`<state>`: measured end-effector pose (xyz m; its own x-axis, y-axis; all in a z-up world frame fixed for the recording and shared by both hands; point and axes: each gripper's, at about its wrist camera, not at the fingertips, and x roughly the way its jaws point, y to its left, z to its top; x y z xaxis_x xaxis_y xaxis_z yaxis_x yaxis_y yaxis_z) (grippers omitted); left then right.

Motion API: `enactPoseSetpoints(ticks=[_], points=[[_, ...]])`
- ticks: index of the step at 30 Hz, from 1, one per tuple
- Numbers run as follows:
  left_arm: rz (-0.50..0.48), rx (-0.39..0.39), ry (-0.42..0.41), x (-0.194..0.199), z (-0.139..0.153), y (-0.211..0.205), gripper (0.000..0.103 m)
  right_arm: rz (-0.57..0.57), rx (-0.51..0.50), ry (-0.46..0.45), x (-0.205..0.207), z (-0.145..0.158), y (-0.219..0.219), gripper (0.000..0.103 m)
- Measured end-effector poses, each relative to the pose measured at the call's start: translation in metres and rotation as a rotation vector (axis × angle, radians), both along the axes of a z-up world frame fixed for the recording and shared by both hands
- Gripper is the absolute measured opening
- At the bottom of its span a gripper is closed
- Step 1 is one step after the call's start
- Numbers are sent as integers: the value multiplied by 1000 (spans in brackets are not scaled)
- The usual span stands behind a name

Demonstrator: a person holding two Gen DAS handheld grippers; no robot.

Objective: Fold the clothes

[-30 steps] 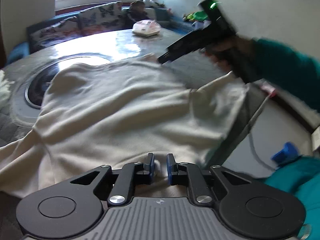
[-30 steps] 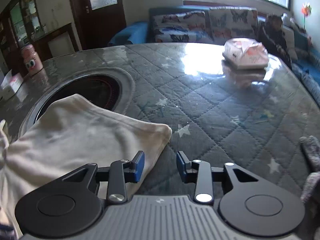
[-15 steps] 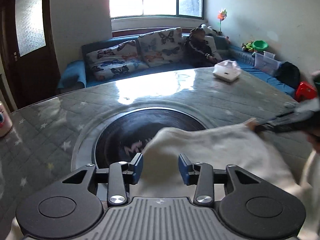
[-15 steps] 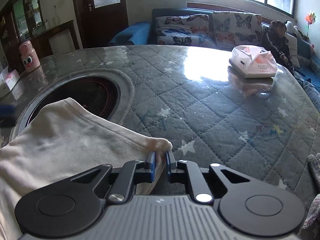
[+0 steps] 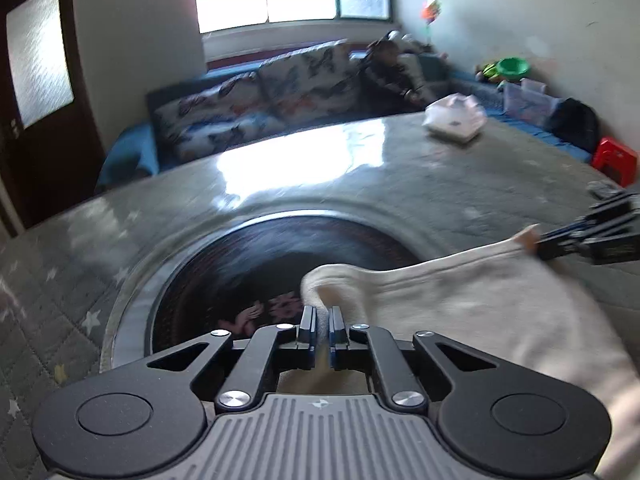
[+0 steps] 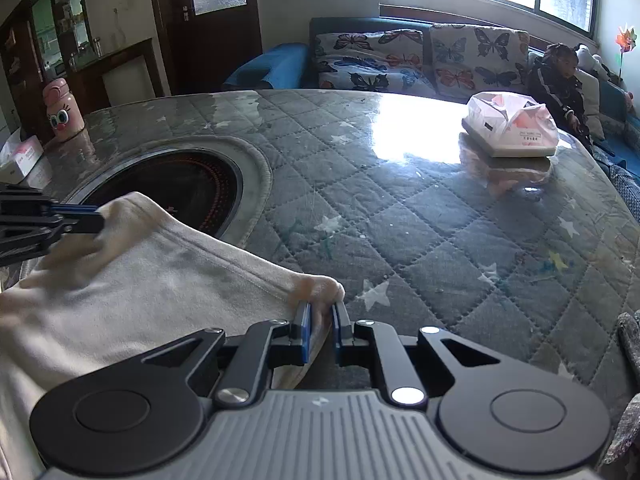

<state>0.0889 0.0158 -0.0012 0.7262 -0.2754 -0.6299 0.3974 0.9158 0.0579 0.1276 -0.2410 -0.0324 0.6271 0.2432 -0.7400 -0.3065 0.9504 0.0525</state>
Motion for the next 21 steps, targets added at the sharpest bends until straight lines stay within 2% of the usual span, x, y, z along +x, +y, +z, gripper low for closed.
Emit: enactPoseSetpoints(ticks=[4,6,8,10,12,14,16,21], points=[[-190,-16,16,-35,4,-18,6,4,-1,-4,0,-1,0,10],[-292,-27,47,-48,1,-26,11,5,-2,-5,0,-1,1,10],[-313,-14,31,-56,2,-30,11,7,-4,-5,1,-1,1,10],[-285,-41,-7,-55,9,-24,11,6,-5,-6,0,-1,1,10],[-216,-77,-42,-46,19,-13,14,7,-7,-6,0,-1,1,10],[-123,-94,-51,-30,23,-2,27,8,-9,-7,1,-1,1,10],[-47,-110,-16,-11,19,9,45,10,-17,-10,0,-1,3,10],[3,-170,157,26,-8,22,44,12,-29,-11,1,-1,4,10]])
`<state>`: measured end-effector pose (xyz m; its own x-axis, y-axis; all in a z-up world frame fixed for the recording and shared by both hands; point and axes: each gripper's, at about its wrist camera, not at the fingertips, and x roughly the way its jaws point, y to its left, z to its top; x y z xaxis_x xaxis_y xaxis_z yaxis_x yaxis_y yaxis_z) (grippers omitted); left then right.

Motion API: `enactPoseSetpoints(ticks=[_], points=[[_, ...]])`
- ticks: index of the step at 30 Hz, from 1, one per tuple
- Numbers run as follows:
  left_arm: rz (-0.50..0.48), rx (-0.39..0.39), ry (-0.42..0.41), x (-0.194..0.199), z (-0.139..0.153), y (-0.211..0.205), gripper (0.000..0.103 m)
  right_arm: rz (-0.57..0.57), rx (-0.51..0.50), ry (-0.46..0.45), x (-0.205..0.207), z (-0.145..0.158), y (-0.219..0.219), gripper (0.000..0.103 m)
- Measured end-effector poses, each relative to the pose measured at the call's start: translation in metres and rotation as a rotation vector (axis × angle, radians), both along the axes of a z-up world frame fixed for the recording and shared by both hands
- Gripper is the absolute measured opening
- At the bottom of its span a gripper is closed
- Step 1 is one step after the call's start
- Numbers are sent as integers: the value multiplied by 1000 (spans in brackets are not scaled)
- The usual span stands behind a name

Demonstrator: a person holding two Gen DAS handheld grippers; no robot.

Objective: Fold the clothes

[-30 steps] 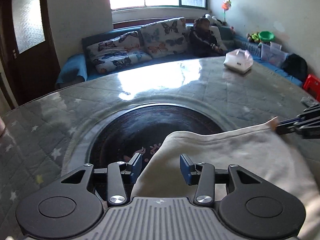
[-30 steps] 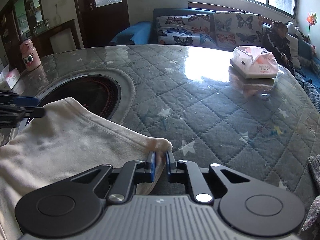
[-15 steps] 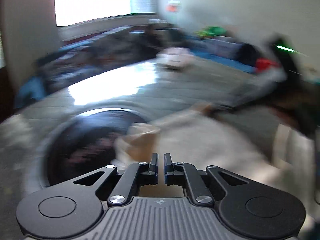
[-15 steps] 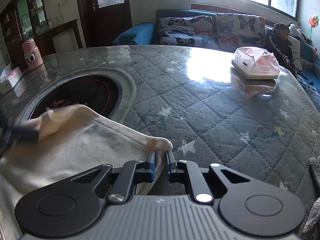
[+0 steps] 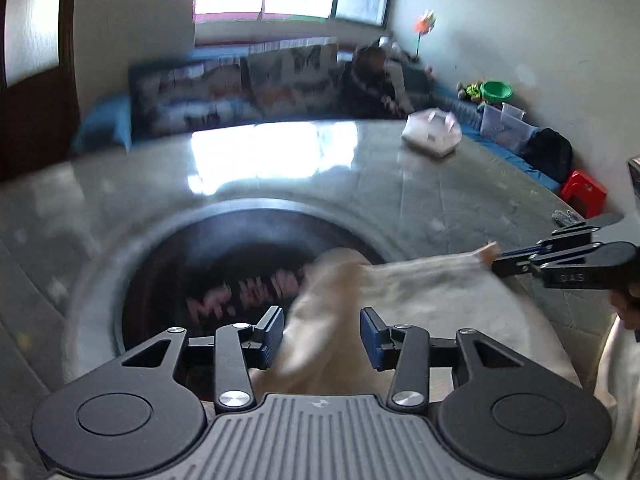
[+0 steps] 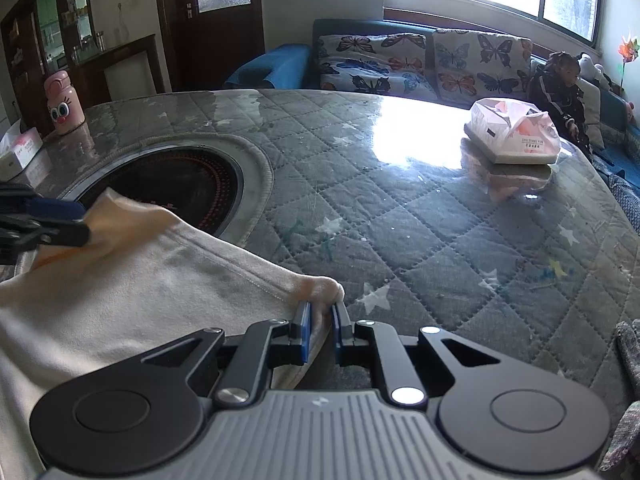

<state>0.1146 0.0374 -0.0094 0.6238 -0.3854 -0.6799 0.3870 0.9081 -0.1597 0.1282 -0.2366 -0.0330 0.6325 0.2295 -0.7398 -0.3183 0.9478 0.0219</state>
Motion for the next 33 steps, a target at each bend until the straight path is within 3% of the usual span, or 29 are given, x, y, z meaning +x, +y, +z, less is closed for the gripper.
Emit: enactPoseSetpoints(ticks=[3,8,10,15,16,18,21,23,26,28,33], points=[[6,-36,21,2,-3,4,46,3,-2,1,0,0,0,10],[-26,38,-111,-21,8,-9,48,3,-2,0,1,0,-1,10],[-79,35,-127,-29,7,-19,48,2,-2,-1,1,0,0,11],[-322,58,-212,-67,10,-48,49,2,-5,-1,1,0,0,11],[-328,57,-228,-71,12,-48,49,3,-6,-1,0,0,0,11],[-285,61,-260,-72,17,-45,49,3,-6,-1,0,0,0,11],[-69,55,-275,-50,23,-26,48,3,-6,-1,1,0,0,11],[70,-7,-211,-25,21,-7,47,3,-6,-2,1,0,1,11],[101,-63,-98,-2,7,7,42,1,-5,-2,1,0,0,11],[83,-40,-84,0,0,2,42,1,-2,-1,1,0,0,11],[199,109,-241,-8,0,-5,47,2,-3,-2,1,-1,0,11]])
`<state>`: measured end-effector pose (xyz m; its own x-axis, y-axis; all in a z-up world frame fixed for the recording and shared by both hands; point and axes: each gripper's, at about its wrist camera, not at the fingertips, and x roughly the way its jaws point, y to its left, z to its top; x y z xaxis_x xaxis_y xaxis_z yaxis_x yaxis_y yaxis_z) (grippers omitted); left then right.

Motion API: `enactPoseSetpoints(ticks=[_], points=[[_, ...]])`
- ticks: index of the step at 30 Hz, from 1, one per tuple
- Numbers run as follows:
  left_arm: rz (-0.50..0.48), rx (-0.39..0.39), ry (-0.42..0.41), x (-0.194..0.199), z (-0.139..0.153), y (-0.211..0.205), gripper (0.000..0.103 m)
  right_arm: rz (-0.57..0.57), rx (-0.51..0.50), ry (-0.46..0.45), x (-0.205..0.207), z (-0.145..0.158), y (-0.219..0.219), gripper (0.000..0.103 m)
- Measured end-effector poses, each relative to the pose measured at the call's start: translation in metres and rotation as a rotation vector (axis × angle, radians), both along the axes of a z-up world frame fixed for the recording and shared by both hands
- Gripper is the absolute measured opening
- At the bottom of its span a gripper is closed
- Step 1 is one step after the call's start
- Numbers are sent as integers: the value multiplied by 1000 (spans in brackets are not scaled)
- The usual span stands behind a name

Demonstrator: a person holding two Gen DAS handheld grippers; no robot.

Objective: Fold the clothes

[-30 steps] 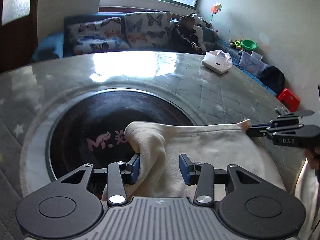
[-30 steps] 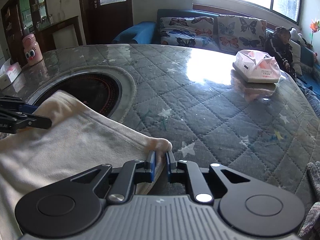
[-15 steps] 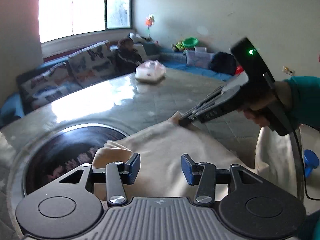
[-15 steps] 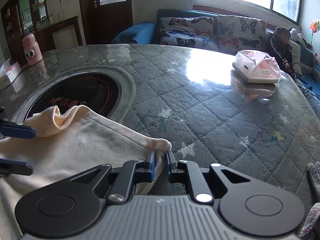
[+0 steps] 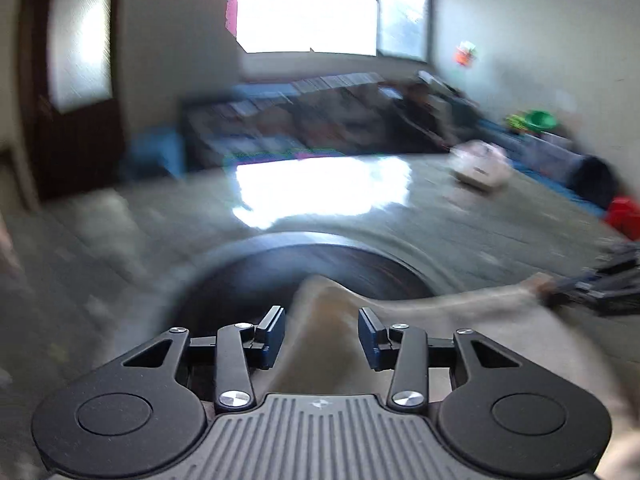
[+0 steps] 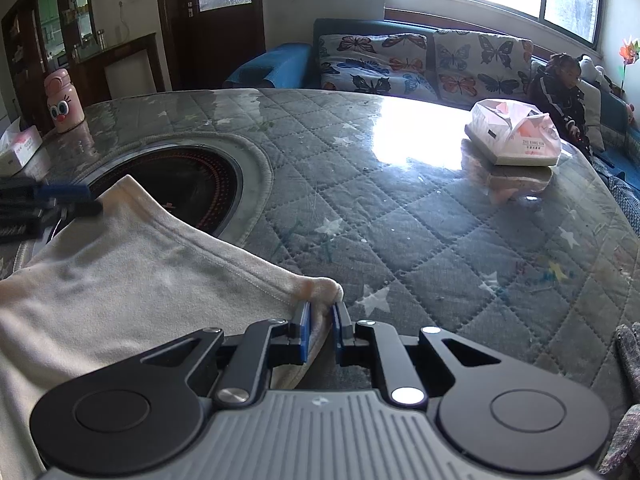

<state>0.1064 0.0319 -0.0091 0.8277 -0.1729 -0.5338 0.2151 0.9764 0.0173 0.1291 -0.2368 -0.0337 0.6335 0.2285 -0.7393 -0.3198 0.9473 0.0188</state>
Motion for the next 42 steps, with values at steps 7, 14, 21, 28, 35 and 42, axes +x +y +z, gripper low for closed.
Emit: enactPoseSetpoints(ticks=[7,14,21,28,35,42], points=[[-39,-19,98,18,-14,-1,10,-2,0,-1,0,0,0,11],[-328,109,-35,-47,-3,-48,7,-1,5,-2,1,0,-1,11],[-495,85,2,-72,-1,-60,21,-1,3,-3,1,0,0,11],[-494,99,-35,-60,11,-34,51,0,4,-2,1,0,0,11],[-520,187,52,-55,-20,-41,50,-5,1,-5,1,0,1,11],[-443,65,61,-35,-4,-11,8,3,-23,-17,5,6,5,7]])
